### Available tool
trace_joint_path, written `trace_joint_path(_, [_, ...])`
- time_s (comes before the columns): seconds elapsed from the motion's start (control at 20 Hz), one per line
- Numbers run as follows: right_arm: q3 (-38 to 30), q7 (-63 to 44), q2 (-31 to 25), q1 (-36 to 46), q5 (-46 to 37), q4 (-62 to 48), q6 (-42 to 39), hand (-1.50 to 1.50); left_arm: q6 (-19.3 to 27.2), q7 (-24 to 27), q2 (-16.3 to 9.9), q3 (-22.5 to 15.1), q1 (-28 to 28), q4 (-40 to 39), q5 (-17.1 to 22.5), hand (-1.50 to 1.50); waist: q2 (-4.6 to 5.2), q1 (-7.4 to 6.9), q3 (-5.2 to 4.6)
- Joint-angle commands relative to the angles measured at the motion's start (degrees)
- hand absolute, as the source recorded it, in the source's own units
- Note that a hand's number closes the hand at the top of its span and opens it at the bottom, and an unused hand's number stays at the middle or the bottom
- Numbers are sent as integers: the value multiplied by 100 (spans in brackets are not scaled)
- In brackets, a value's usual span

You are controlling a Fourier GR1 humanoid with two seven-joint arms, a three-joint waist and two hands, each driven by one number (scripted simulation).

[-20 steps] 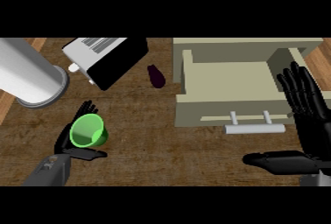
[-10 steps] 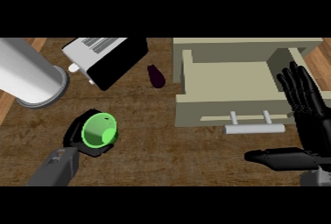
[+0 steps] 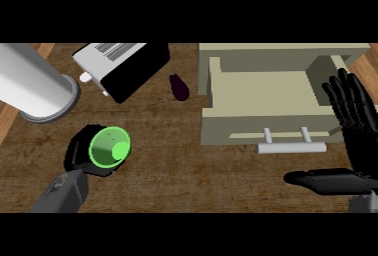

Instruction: Pick up the cup, place it into the drawer and close the drawer

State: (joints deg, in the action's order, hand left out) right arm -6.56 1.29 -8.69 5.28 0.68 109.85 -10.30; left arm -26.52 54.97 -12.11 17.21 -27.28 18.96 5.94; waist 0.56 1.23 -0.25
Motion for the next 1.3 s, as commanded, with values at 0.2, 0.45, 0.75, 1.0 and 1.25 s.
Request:
trace_joint_path(0.2, [64,-174,137,157,-77,68,188,-150,-21,592,17,489,-172,398,558,150,-48,-84,17])
trace_joint_path(0.45, [-52,-18,-28,38,-54,-89,12,-150,123,631,249,214,-294,899,433,150,-52,-95,21])
trace_joint_path(0.75, [10,82,150,-210,-201,29,159,-150,664,-413,640,-335,-383,2343,349,150,-99,-191,32])
trace_joint_path(1.0, [-298,-71,-57,-412,265,328,-116,-150,1544,-1590,952,-632,-824,3486,335,150,-104,-152,31])
trace_joint_path(1.25, [-487,147,-183,-215,286,-102,-183,-150,2081,-2625,1183,-1038,-1279,4281,246,150,-83,-137,29])
